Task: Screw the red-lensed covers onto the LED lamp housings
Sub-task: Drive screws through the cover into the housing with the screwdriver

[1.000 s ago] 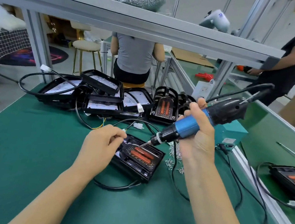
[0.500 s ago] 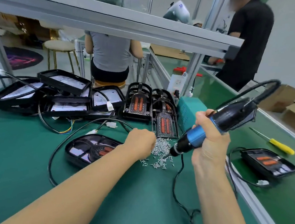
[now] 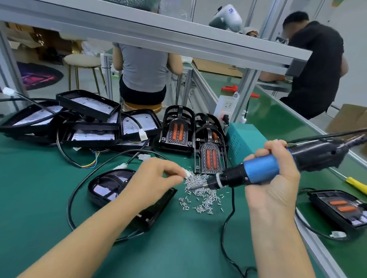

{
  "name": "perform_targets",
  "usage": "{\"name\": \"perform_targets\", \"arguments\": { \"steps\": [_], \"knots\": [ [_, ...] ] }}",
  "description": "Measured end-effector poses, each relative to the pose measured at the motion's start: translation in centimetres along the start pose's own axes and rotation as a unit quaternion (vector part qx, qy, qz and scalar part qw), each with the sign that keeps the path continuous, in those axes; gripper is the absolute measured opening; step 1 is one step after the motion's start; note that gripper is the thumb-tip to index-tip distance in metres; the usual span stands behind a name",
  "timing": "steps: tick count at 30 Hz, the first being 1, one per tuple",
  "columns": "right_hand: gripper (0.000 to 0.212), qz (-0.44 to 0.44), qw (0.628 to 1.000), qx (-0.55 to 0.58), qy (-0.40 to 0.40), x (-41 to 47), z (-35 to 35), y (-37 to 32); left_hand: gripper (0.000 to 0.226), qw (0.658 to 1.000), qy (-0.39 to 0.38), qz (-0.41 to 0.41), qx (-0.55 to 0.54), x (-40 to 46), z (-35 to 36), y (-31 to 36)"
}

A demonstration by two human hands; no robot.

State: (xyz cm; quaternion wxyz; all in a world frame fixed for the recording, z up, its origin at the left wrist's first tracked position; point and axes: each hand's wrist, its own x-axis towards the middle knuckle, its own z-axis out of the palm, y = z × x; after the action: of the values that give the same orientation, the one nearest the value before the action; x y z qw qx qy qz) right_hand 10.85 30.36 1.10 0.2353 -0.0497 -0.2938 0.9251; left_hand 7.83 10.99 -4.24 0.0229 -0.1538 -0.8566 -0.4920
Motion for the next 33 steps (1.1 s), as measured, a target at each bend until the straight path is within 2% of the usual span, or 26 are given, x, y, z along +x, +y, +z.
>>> {"name": "perform_targets", "arguments": {
  "steps": [3, 5, 11, 15, 18, 23, 28, 33],
  "knots": [
    [0.02, 0.022, 0.998, 0.047, -0.029, -0.9, 1.3, 0.4, 0.016, 0.98, 0.031, -0.055, -0.191, -3.1, -1.5, -1.1],
    [0.02, 0.034, 0.996, 0.064, -0.057, -1.6, 2.2, 0.9, 0.019, 0.961, 0.048, -0.07, -0.264, -4.7, -2.2, -1.5],
    [0.02, 0.084, 0.987, 0.063, -0.12, -3.3, 4.5, 3.1, 0.009, 0.949, 0.09, -0.044, -0.297, -7.4, -4.4, -2.6],
    [0.019, 0.103, 0.985, 0.052, -0.132, -4.0, 5.5, 4.3, 0.016, 0.953, 0.105, -0.026, -0.282, -8.1, -5.6, -2.9],
    [0.028, 0.108, 0.984, 0.05, -0.136, -4.3, 5.8, 4.6, 0.02, 0.96, 0.101, -0.022, -0.259, -8.2, -6.0, -3.0],
    [0.018, 0.113, 0.984, 0.035, -0.137, -4.7, 5.9, 4.7, 0.024, 0.979, 0.089, -0.036, -0.182, -8.2, -6.7, -3.0],
    [0.017, 0.097, 0.978, -0.079, -0.168, -4.7, 5.4, 4.3, 0.03, 0.987, 0.127, -0.036, -0.089, -8.1, -7.5, -3.4],
    [0.015, 0.093, 0.969, -0.136, -0.185, -4.9, 4.9, 4.7, 0.034, 0.994, 0.103, -0.021, -0.037, -8.0, -6.5, -3.4]
  ]
}}
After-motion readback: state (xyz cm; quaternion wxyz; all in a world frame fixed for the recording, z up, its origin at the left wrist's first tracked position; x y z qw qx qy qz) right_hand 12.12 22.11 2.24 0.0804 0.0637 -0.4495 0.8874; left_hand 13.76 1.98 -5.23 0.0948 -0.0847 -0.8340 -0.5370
